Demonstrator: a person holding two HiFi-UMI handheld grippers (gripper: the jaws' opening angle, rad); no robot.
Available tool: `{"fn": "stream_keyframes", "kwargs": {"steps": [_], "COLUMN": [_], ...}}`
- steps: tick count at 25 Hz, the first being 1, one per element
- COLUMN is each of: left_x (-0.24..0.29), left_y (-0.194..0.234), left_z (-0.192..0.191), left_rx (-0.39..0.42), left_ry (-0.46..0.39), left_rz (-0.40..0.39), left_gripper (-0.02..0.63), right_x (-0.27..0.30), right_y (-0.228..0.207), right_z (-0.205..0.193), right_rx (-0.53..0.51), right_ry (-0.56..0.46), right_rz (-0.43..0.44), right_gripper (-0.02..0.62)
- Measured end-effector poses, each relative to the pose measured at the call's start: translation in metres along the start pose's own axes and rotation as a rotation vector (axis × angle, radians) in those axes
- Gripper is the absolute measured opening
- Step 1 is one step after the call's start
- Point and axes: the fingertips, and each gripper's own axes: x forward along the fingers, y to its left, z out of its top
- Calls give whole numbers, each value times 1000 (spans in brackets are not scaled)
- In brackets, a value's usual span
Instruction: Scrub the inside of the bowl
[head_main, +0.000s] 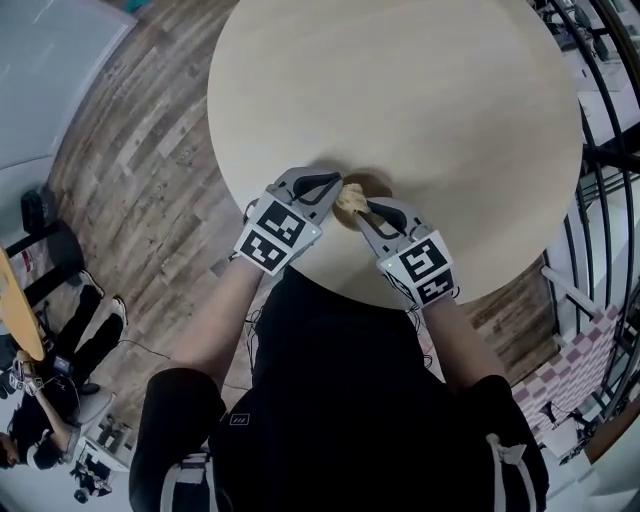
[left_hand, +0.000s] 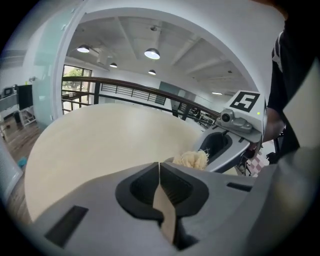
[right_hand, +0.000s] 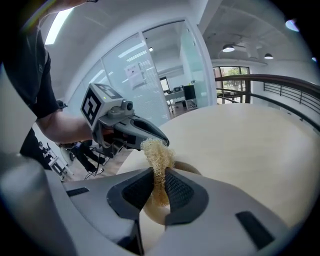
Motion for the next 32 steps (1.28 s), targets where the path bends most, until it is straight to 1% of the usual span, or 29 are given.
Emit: {"fn": "stream_keyframes", "kwargs": {"steps": [2, 5, 7, 10, 12, 17, 20, 24, 28, 32], "left_x": [8, 17, 23, 31, 34, 40, 43, 45, 51, 58], "left_y": [4, 6, 1, -4, -4, -8, -14, -13, -13, -17], "left_z": [-6, -12, -16, -23, -26, -25, -24, -17, -12, -9], "left_rx": [-5, 13, 46, 105, 133, 205, 230, 236, 251, 257], "left_ry": [28, 64, 100, 147, 173, 223, 247, 248, 256, 275], "left_rz": [-23, -68, -115, -191, -215, -232, -224, -219, -217, -252], "left_gripper": [9, 9, 9, 15, 18, 21, 23, 26, 28, 34], "right_x": [5, 14, 18, 21, 24, 23, 16, 11, 17, 28], "right_y": [0, 6, 9, 8, 7, 9, 10, 11, 8, 2], "right_z": [-5, -17, -25, -33, -35, -42, -47, -39, -35, -37], "right_rx": [6, -22, -54, -112, -150, -224, -270, -326, -350, -413], "right_ry": [29, 109, 154, 210, 236, 294, 316, 307, 301, 335], "right_rz": [3, 27, 28, 6, 0, 13, 5, -26, -50, -83], "right_gripper": [74, 74, 74, 74, 74, 77, 114, 120, 120, 117]}}
